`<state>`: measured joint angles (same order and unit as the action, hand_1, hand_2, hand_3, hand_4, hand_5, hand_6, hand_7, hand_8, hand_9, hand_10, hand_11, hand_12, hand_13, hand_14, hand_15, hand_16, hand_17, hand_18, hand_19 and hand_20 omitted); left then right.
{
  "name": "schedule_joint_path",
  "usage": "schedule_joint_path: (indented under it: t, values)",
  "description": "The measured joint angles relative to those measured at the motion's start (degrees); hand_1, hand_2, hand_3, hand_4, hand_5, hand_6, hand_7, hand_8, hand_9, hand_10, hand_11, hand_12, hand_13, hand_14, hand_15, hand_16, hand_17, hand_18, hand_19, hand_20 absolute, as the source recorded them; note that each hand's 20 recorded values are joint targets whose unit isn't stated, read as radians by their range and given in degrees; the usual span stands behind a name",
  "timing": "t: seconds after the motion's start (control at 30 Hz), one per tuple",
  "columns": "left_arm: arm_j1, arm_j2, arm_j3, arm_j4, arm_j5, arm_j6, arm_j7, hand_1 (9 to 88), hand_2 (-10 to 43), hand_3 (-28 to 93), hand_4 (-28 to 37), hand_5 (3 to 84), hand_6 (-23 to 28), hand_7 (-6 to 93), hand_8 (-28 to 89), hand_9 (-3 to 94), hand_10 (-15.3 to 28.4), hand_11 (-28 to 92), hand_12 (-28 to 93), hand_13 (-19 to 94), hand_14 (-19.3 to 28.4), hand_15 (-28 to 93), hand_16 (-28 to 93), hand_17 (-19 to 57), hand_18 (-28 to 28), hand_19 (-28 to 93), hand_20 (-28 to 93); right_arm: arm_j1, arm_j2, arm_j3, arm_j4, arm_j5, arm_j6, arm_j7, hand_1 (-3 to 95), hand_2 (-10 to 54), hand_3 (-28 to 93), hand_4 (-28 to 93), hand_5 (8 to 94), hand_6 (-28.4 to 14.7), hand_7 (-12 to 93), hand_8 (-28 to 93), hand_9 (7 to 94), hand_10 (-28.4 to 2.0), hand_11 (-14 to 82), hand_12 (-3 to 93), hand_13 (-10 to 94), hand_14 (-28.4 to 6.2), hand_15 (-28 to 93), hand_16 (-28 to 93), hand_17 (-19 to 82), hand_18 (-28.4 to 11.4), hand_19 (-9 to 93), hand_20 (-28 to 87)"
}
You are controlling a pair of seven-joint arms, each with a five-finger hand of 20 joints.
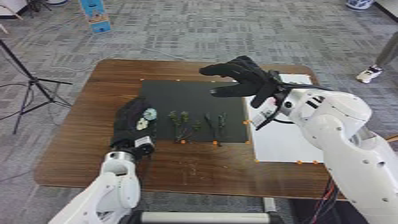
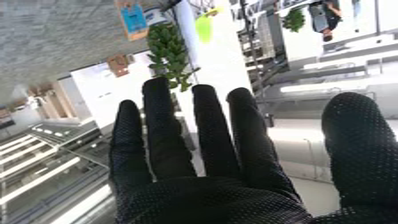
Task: Arrange flowers
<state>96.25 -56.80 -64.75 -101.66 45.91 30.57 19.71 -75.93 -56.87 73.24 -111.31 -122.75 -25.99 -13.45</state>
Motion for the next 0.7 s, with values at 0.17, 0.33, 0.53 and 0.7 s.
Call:
schedule_joint_path:
  t: [0.17, 0.33, 0.53, 0.7]
  values:
    - [0.11, 0.05, -2.06, -1.63, 0.46, 0.00, 0.12, 27.7, 15.2, 74, -28.3, 42.2, 1.6, 18.3, -11, 47.8, 12.6, 21, 10, 34, 10.7, 10, -3, 9.9, 4.5, 2, 15, -0.50, 0.00, 0.25, -0.05, 0.06, -0.10, 0.18, 15.9, 16.4, 63, -16, 30.6, -1.7, 16, -9, 37.9, -10.0, 3.8, 12.4, 22, -20.1, 35, 34, -3, -17.1, 46, 44]
    - [2.52, 0.61, -7.06, -5.97, 6.54, -1.56, -0.88, 27.1, 10.6, 74, -28.2, 42.6, 1.4, 18.6, -11, 47.7, 12.3, 21, 10, 34, 11.3, 10, -2, 6.9, 8.2, 5, 15, -2.54, 0.09, 2.09, -0.69, 0.80, 0.82, 0.60, 16.1, 15.9, 63, -16, 34.3, -1.4, 17, -9, 38.9, -10.7, 4.3, 12.8, 23, -19.7, 35, 34, -3, -17.2, 46, 44]
    - [10.62, 4.63, -19.26, -11.87, 23.62, -6.94, -7.55, 29.2, 3.9, 73, -25.0, 44.1, 1.7, 18.6, -10, 47.9, 12.1, 21, 11, 36, 13.6, 11, 0, 5.9, 9.8, 7, 15, -9.15, 0.83, 7.90, -2.97, 4.24, 9.59, 2.14, 21.9, 8.9, 65, -17, 42.1, -1.5, 21, -12, 46.0, -12.9, 6.9, 13.6, 35, -17.6, 35, 30, 6, -18.5, 49, 45]
    - [19.48, 8.73, -30.18, -13.99, 22.91, -6.11, -8.57, 29.8, 2.8, 73, -24.1, 44.8, 1.8, 19.1, -10, 48.1, 12.0, 21, 11, 36, 13.5, 11, 1, 6.1, 9.9, 8, 15, -17.43, 2.17, 13.26, -5.74, 6.44, 21.80, 8.22, 26.3, 4.9, 65, -17, 49.4, -1.4, 23, -12, 55.8, -14.1, 11.2, 13.6, 47, -16.6, 37, 29, 14, -20.4, 58, 49]
